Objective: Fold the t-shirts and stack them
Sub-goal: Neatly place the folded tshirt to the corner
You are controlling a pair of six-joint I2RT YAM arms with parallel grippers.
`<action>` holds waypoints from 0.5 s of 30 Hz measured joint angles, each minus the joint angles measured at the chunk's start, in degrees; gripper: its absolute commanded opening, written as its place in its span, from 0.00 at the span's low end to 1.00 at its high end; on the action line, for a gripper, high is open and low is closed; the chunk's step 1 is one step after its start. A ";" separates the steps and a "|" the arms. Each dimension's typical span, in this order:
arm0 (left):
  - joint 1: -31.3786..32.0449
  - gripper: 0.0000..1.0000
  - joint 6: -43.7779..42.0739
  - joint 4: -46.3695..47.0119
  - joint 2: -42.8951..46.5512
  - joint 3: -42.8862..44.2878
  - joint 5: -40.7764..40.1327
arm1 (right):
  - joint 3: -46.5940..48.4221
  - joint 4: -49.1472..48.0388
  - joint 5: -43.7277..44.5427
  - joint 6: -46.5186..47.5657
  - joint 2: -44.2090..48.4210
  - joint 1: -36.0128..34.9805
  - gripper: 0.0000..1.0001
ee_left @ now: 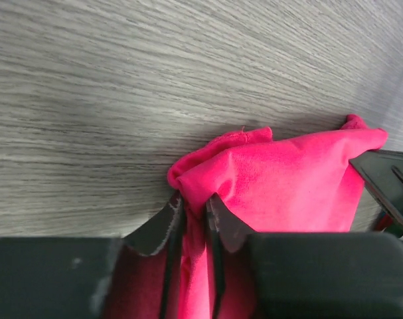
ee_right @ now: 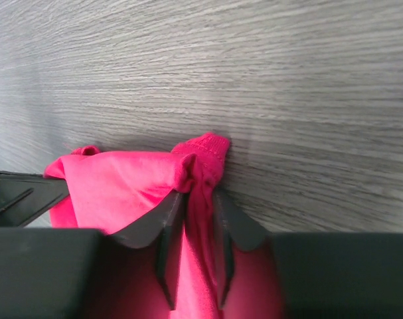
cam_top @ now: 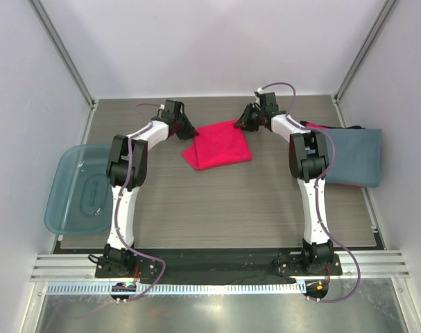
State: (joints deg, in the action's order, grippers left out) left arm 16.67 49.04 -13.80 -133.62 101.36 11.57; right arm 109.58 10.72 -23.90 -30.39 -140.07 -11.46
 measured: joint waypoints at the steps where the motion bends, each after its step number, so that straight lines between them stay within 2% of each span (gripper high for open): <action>1: 0.02 0.06 0.17 -0.04 -0.04 0.11 0.00 | 0.13 0.04 -0.11 -0.20 -0.15 -0.04 0.16; 2: 0.04 0.00 0.13 -0.02 -0.04 0.13 0.00 | 0.17 0.02 -0.28 -0.52 -0.26 -0.07 0.07; 4: 0.11 0.00 0.13 -0.07 -0.04 0.31 -0.02 | 0.26 0.02 -0.59 -1.25 -0.44 -0.11 0.01; 11: 0.20 0.00 -0.72 0.42 0.57 -0.20 0.59 | -0.46 -0.11 -0.59 -1.84 0.46 -0.11 0.01; 15: 0.35 0.00 -1.99 0.92 5.40 -5.27 1.51 | -6.32 -0.48 -0.90 -1.81 6.43 -0.13 0.01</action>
State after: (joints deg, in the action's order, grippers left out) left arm 17.02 47.05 -12.88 -128.22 96.09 13.08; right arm 103.26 10.24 -24.80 -32.21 -133.64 -11.60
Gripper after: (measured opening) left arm 0.030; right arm 0.058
